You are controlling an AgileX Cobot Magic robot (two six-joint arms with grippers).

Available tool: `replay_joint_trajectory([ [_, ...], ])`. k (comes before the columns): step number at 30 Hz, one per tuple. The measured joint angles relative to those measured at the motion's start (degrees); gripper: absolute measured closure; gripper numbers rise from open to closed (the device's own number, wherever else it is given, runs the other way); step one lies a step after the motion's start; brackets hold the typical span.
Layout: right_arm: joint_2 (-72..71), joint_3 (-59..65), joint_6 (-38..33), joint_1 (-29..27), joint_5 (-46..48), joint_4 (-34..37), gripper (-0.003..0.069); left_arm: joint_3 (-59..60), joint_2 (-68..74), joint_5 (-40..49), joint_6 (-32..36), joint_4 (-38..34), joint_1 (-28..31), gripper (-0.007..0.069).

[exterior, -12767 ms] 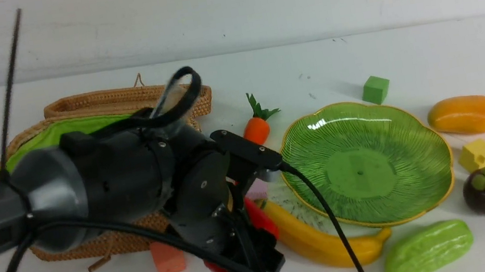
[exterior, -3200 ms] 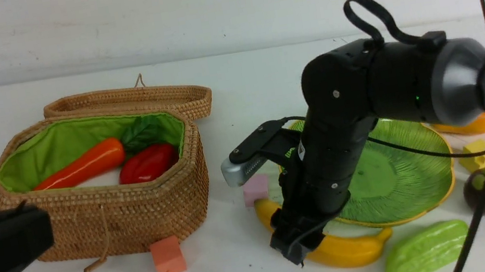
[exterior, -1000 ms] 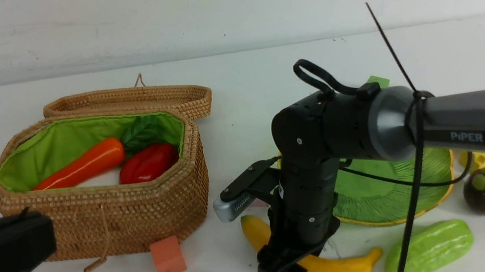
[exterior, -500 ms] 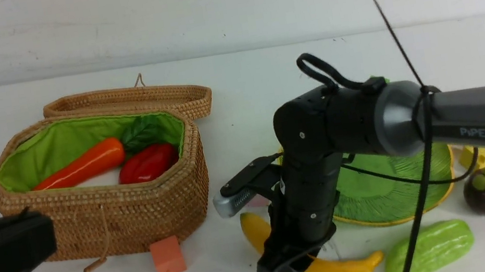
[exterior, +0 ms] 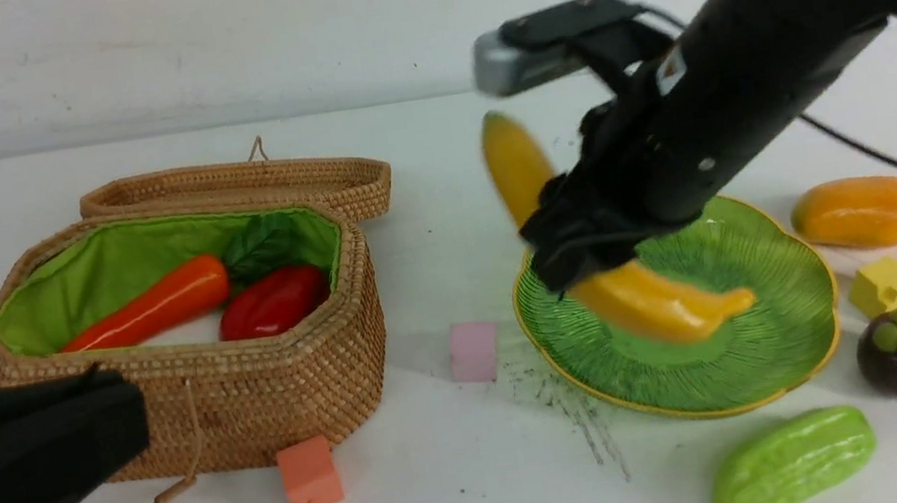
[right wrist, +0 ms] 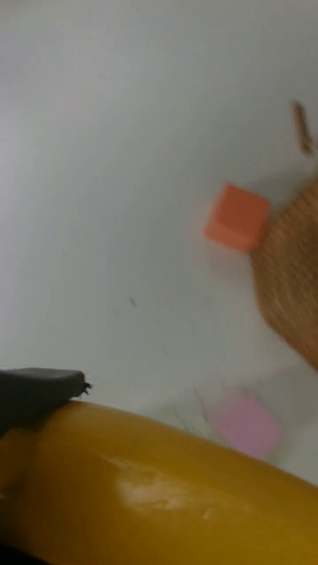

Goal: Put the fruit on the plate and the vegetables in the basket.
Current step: Use the right arm to grab a banana and put it into the right plate

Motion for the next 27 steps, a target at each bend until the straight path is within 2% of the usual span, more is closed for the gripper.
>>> replay_joint_trajectory([
  [4, 4.9, 0.0, 0.4, -7.7, -6.3, -0.1, 0.0349, 0.0, 1.5, 0.0, 3.7, -6.1, 0.0, 0.0637],
  [6, 8.0, 0.0, 0.3, -9.7, -7.6, 1.0, 0.0349, 0.0, 1.9, 0.0, 4.2, -7.4, 0.0, 0.0637],
  [13, 16.8, 0.2, -2.6, -10.5, -12.3, 4.0, 0.0344, 0.0, 2.3, 0.0, 4.6, -7.8, 0.0, 0.0636],
  [15, 17.3, 0.2, -4.2, -10.5, -14.6, 4.9, 0.0297, 0.0, 2.3, 0.0, 4.6, -7.8, 0.0, 0.0636],
  [17, 17.5, 0.2, -4.8, -10.5, -15.4, 5.2, 0.02, 0.0, 2.3, 0.0, 4.6, -7.8, 0.0, 0.0634],
  [18, 17.5, 0.2, -4.8, -10.5, -15.4, 5.2, 0.02, 0.0, 2.3, 0.0, 4.6, -7.8, 0.0, 0.0634],
  [19, 17.5, 0.2, -4.9, -10.5, -15.0, 5.3, 0.0122, 0.0, 2.3, 0.0, 4.6, -7.8, 0.0, 0.0634],
  [21, 17.2, 0.2, -4.9, -10.5, -13.3, 5.3, 0.0018, 0.0, 2.3, 0.0, 4.6, -7.8, 0.0, 0.0634],
  [24, 15.8, 0.2, -5.0, -10.5, -10.5, 5.3, -0.0009, 0.0, 2.3, 0.0, 4.7, -7.8, 0.0, 0.0634],
  [27, 11.8, 0.2, -3.1, -10.5, -5.4, 4.2, 0.0038, 0.0, 2.3, 0.5, 4.8, -7.8, 0.0, 0.0634],
])
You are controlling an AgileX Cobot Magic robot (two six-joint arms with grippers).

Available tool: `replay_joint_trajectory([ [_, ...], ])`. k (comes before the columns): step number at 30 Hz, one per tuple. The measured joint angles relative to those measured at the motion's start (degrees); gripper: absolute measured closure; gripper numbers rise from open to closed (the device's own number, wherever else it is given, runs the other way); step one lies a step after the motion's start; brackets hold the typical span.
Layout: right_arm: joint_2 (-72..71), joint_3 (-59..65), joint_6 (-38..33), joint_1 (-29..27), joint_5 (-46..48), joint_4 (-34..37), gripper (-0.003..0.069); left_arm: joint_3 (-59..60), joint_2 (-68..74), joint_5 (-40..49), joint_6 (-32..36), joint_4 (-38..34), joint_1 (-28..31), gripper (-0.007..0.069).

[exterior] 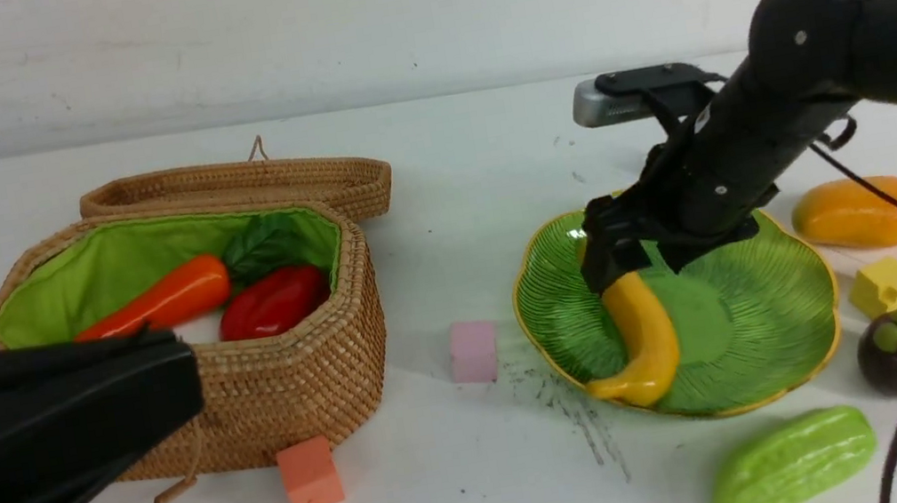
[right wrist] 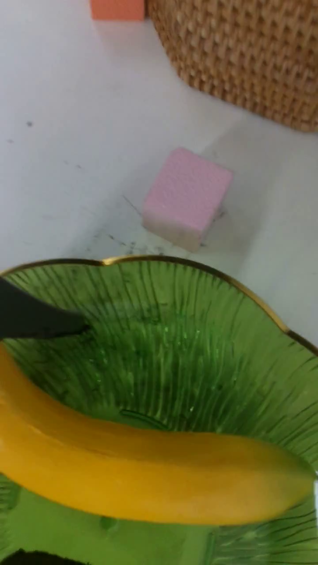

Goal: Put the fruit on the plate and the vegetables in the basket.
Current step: Use the right arm to grab a banana and put it into the right plate, then use the right arm to grab a mangosteen and put it into the right plate

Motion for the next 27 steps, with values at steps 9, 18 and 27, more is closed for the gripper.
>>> replay_joint_trajectory([
  [9, -12.7, 0.9, 12.7, -4.2, 18.2, -17.5, 0.0466, 0.0, 0.0, 2.3, 0.1, 0.0, 0.0, 0.0632],
  [18, -17.2, 15.1, 20.6, -17.1, 12.8, -18.2, 0.0496, 0.0, 0.0, 3.1, 0.1, 1.8, 0.0, 0.0631],
  [27, -12.3, 16.3, 21.0, -19.7, 3.8, -13.0, 0.0092, 0.0, 0.0, 3.5, 0.1, 2.2, 0.0, 0.0631],
])
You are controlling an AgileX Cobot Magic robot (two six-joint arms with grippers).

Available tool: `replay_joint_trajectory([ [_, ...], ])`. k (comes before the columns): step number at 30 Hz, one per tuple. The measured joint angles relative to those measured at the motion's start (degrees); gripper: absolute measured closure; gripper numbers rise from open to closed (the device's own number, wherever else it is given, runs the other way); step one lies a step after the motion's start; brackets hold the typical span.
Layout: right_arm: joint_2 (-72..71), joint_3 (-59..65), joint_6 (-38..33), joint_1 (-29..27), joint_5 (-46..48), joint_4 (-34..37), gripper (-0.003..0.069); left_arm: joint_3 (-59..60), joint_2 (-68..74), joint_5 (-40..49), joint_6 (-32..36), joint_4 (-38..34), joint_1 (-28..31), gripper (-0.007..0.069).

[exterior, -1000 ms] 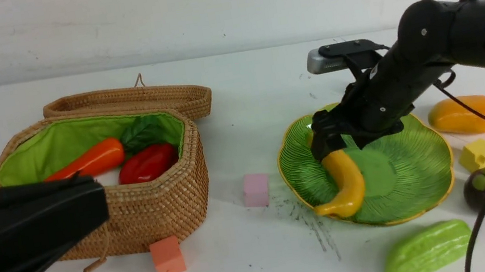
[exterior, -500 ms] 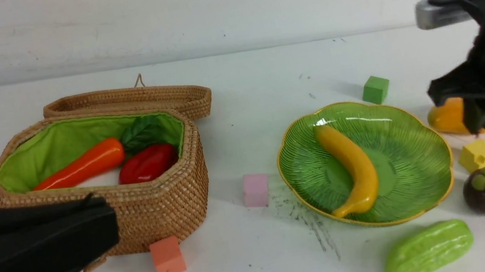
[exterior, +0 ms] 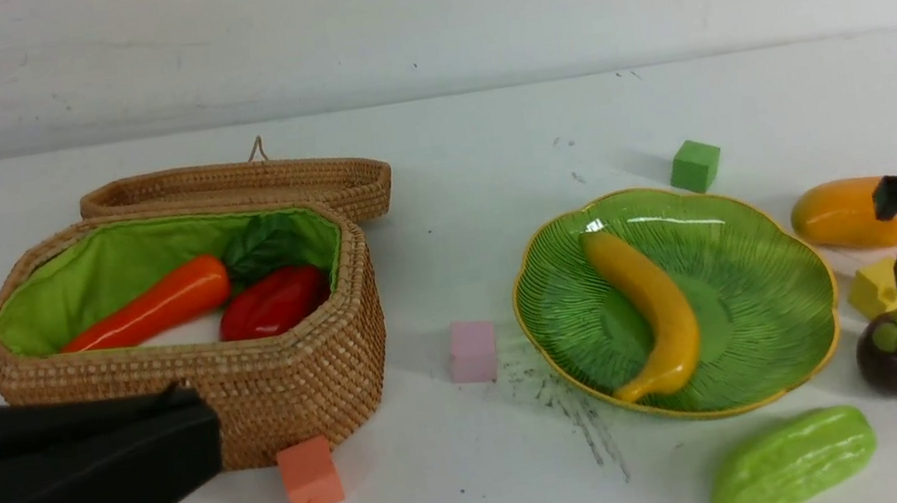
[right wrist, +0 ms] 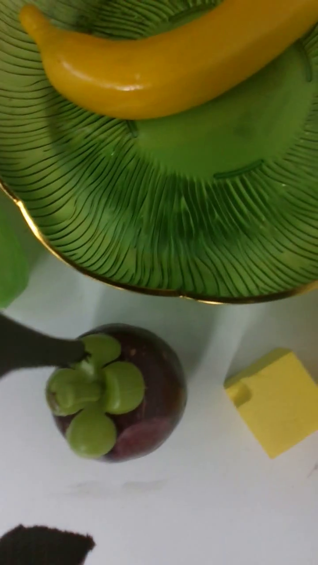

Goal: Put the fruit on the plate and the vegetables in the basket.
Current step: Use the right arm to grab a mangosteen and put it into the right plate

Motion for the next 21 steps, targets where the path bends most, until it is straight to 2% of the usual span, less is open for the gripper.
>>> replay_joint_trajectory([
  [2, 1.1, 0.0, 0.0, 0.0, 0.0, 0.2, 0.0015, 0.0, 0.0, 0.1, 0.0, 0.0, 0.0, 0.0631],
  [5, 1.9, 0.0, 0.0, 0.0, 0.1, 0.3, -0.0018, 0.0, 0.0, 0.1, 0.0, 0.0, 0.0, 0.0631],
  [14, 7.3, 0.0, 0.1, 0.0, 0.2, 2.0, 0.0043, 0.0, 0.0, 0.3, 0.0, 0.0, 0.0, 0.0631],
  [21, 11.4, 0.0, 0.1, 0.0, -0.9, 2.7, 0.0052, 0.0, 0.0, 0.3, 0.0, 0.1, 0.0, 0.0631],
])
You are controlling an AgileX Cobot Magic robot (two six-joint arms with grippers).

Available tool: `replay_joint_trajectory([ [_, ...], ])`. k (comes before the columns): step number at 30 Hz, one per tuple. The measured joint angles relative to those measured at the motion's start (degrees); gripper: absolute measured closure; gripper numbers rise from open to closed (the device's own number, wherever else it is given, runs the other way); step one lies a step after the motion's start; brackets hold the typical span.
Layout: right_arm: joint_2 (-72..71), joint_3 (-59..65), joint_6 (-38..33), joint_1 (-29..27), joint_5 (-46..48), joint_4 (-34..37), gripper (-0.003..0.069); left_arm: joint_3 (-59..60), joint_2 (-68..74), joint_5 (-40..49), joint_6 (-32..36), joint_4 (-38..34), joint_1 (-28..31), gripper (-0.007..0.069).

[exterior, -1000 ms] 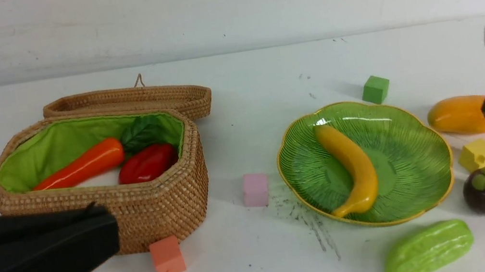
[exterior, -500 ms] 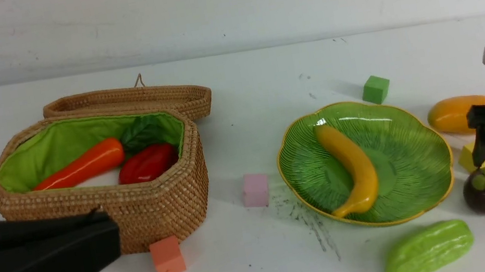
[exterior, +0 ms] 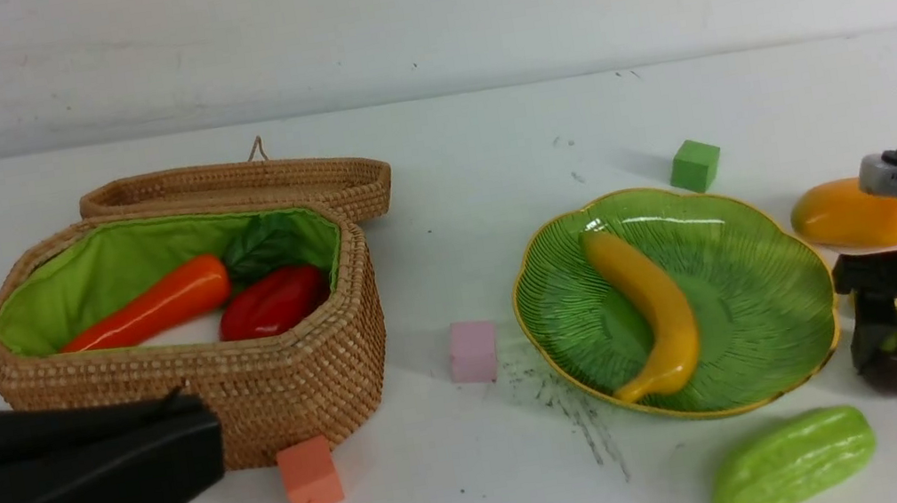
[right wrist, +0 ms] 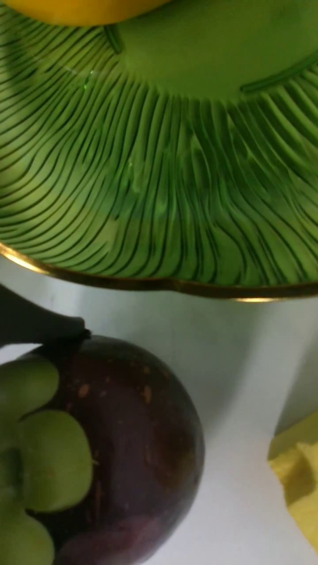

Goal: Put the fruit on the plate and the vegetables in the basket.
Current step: Use the right arm to grab a mangosteen and put it into the right plate

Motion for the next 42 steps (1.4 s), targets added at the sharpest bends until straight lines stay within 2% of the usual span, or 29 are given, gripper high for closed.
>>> replay_joint_trajectory([
  [10, 0.9, -0.3, -2.6, 0.0, -0.4, 0.0, 0.0095, 0.0, 0.0, 0.0, 0.0, 0.0, 0.0, 0.0631],
  [16, 0.0, -0.3, -5.2, 0.0, -0.2, 0.0, 0.0095, 0.0, 0.0, 0.0, 0.0, 0.0, 0.0, 0.0629],
  [24, -10.5, -0.4, -5.6, 0.7, 2.7, 0.7, 0.0095, 0.0, 0.0, 0.0, 0.0, 0.0, 0.0, 0.0629],
  [29, -14.1, -0.5, -8.9, 6.2, -3.2, 5.2, 0.0095, 0.0, 0.0, -0.7, 0.0, -0.2, 0.0, 0.0628],
  [31, -12.8, -0.5, -10.0, 9.1, -8.4, 6.3, 0.0095, 0.0, 0.0, -3.0, 0.0, -0.7, 0.0, 0.0627],
  [37, -7.7, -0.5, -10.4, 10.0, -14.4, 6.0, 0.0095, 0.0, 0.0, -6.7, 0.0, -1.3, 0.0, 0.0624],
  [39, -6.6, -0.5, -10.4, 10.0, -15.3, 6.0, 0.0072, 0.0, 0.0, -6.6, 0.0, -1.3, 0.0, 0.0625],
  [42, -6.1, -0.5, -10.4, 10.0, -15.5, 5.8, -0.0001, 0.0, 0.0, -6.4, 0.0, -1.3, 0.0, 0.0625],
])
